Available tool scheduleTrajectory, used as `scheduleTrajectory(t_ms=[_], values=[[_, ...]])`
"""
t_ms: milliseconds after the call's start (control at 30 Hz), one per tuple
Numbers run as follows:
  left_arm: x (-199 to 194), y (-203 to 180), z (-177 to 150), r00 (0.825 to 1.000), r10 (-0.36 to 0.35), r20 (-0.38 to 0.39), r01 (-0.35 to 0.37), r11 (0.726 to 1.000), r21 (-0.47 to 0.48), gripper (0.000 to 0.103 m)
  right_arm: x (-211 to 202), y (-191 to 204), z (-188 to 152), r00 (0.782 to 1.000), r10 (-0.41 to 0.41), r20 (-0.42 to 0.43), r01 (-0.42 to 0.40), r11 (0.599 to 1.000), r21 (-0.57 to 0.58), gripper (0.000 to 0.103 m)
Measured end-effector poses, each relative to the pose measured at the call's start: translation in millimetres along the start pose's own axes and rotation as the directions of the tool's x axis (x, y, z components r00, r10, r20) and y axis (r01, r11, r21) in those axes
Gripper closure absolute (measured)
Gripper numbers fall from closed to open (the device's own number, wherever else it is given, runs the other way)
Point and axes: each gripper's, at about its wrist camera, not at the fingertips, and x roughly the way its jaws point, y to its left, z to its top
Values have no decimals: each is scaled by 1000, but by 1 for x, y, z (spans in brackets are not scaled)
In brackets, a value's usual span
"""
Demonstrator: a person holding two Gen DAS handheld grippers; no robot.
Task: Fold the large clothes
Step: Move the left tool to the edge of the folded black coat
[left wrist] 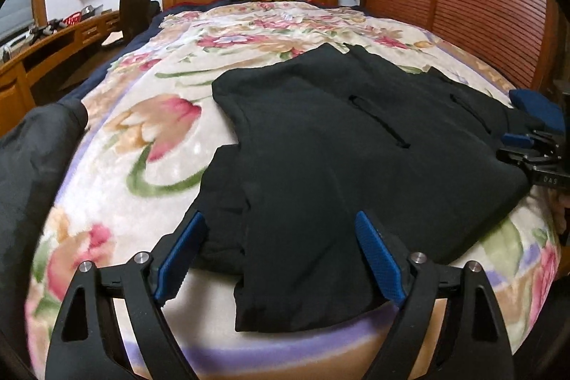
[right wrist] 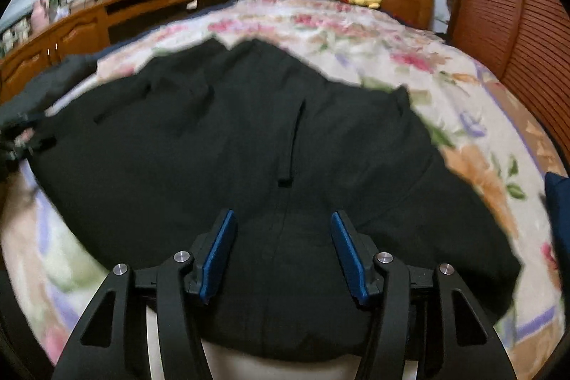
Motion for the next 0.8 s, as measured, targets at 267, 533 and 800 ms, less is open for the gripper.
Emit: scheduleTrajectory(t_ms=[267,533,800], values=[[-2,-4,-2,999,35,11,-35,999,13,16,-21,1,-2,999,-19,42,19,1000,-1,42],[-12,-5,-5,996,94,12,-94,995,20,16,-61,-20,-16,994,-21,108,17,999,37,39],[-28,0,-13,992,127,-17,-127,992,-8,16,-79,-41,-25,988,-101,113,86,987,132,38]])
